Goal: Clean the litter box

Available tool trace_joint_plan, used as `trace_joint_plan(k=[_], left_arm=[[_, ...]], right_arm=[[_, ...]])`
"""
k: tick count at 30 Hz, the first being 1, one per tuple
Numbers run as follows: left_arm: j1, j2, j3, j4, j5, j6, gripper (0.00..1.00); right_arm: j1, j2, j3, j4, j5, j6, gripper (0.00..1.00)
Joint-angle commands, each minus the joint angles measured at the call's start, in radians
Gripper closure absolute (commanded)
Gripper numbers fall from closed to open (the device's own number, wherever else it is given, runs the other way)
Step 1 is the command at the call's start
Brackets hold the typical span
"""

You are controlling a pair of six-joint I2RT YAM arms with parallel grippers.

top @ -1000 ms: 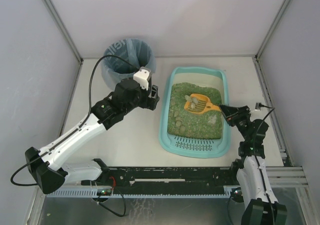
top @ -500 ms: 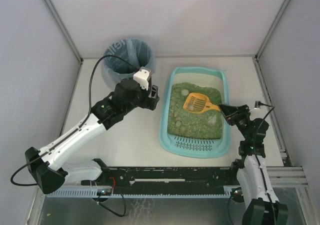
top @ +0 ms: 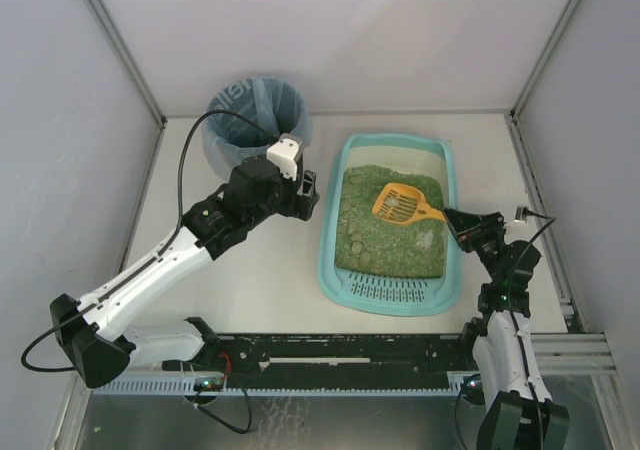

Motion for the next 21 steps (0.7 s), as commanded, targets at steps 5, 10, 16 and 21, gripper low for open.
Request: trace_joint_plan(k=[5,10,16,21], left_arm=[[-0.003,-0.016,0.074,0.015,0.004,0.016,0.2],[-0.003,-0.018,0.073,0.016,0.004,0.015,0.2],[-0.003,-0.016,0.074,0.015,0.006,0.015,0.2],[-0.003,-0.017,0.073,0.015,-0.009,0.018,0.2]], right_arm=[[0.042,-0.022,0.034,0.089,-0.014,0.005,1.0],[-0.051,-0.029,-0.001,0.055,0.017,0.057,1.0],[-0.013,0.055,0.02,0.139,-0.053,0.042,1.0],[0.018,0.058,0.021,0.171,-0.074,0.025,1.0]])
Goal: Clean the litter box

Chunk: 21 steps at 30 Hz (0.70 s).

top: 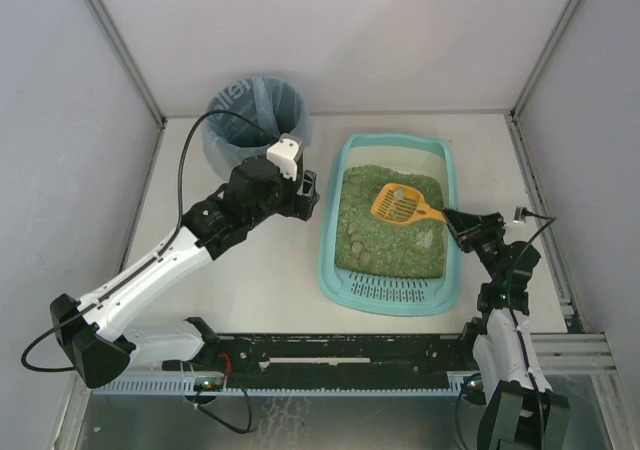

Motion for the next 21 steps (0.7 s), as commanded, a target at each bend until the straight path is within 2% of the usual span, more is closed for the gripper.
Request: trace_joint_plan(k=[1,4,9,12,16,21], left_arm=[[-0.003,-0.018,0.072,0.015,-0.009,0.019,0.2],[-0.003,-0.017,0.073,0.015,0.007,0.015,0.2],[-0.003,-0.019,0.074,0.016,0.001,0.015,0.2],[-0.003,-0.018,0.073,0.016,0.016,0.011,0.2],[-0.003,-0.024,0.073,0.015,-0.003,0.014,0.2],[-0.003,-0.022,0.073,0.017,0.01,0.01,0.2]], right_arm=[[0.036,0.016,0.048,0.088,-0.048,-0.028,1.0],[-0.044,-0.044,-0.007,0.042,0.028,0.037,1.0],[0.019,-0.003,0.073,0.081,-0.078,-0.042,1.0],[-0.05,-0.04,0.015,0.059,0.002,0.032,1.0],[0.029,0.013,0.066,0.135,-0.093,-0.017,1.0],[-0.035,-0.002,0.02,0.123,-0.032,0.04,1.0]])
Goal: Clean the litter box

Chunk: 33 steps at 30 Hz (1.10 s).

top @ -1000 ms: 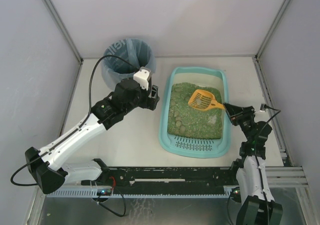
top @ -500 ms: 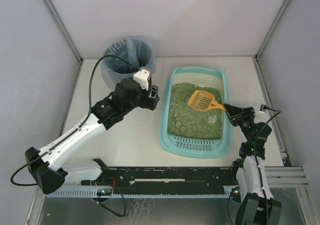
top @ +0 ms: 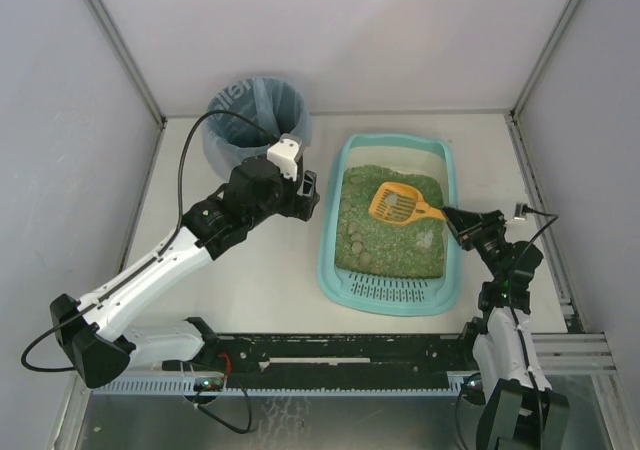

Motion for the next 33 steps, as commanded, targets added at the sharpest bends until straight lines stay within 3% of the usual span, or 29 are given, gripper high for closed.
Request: trace_joint_plan(k=[1,4,7,13,16,20,27,33], left_arm=[[-0.003,-0.023,0.072,0.016,-0.002,0.01,0.2],[-0.003,-0.027,0.072,0.016,-0.01,0.011,0.2],[-0.003,-0.03,0.071,0.017,-0.007,0.011,0.2],[-0.003,-0.03,0.071,0.016,-0.019,0.01,0.2],[-0.003,-0.028,0.072,0.016,-0.006,0.005,0.2],[0.009,-0.036,0.073,0.017,-0.029,-0.018,0.19],[0.253,-0.107,0.046,0.05,0.026,-0.159,0.19],[0.482,-0.185,0.021,0.069,-0.009,-0.181,0.19]], right_arm=[[-0.016,-0.014,0.017,0.076,0.019,0.025,1.0],[0.022,-0.002,0.066,0.07,-0.039,-0.022,1.0],[-0.044,-0.058,0.035,-0.039,0.056,-0.004,1.0],[0.007,0.009,0.071,0.061,-0.045,-0.017,1.0],[-0.027,0.006,0.024,0.088,0.005,0.045,1.0],[0.038,-0.002,0.078,0.06,0.005,0.026,1.0],[0.103,-0.105,0.246,-0.268,0.202,-0.047,1.0],[0.269,-0.006,0.396,-0.279,0.374,-0.062,1.0]])
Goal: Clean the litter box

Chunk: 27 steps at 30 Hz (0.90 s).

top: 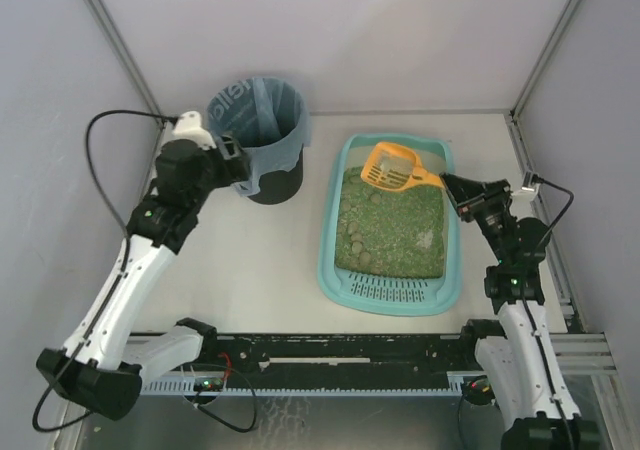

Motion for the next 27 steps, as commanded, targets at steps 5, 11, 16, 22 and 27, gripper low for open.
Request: trace_joint_plan(k=[5,11,16,22,27], left_arm=[[0.228,-0.08,0.006,0.074,0.006,-0.08,0.19],[0.255,-0.089,-0.004,0.089,0.028,-0.09,0.19],[0.257,-0.098,-0.009,0.09,0.017,-0.08,0.19],[0.258,-0.12,-0.026,0.11,0.031,-0.062,0.16],[0.259,-0.131,-0.037,0.124,0.035,-0.059,0.15]], right_arm=[[0.281,0.243,0.278,0.006,0.3,-0.098,1.0],[0.47,0.491,0.523,0.046,0.406,-0.188,1.0],[0.547,0.695,0.732,0.088,0.424,-0.295,1.0],[0.603,0.89,0.968,0.076,0.406,-0.548,1.0],[0.646,1.017,1.147,-0.004,0.395,-0.814,1.0]])
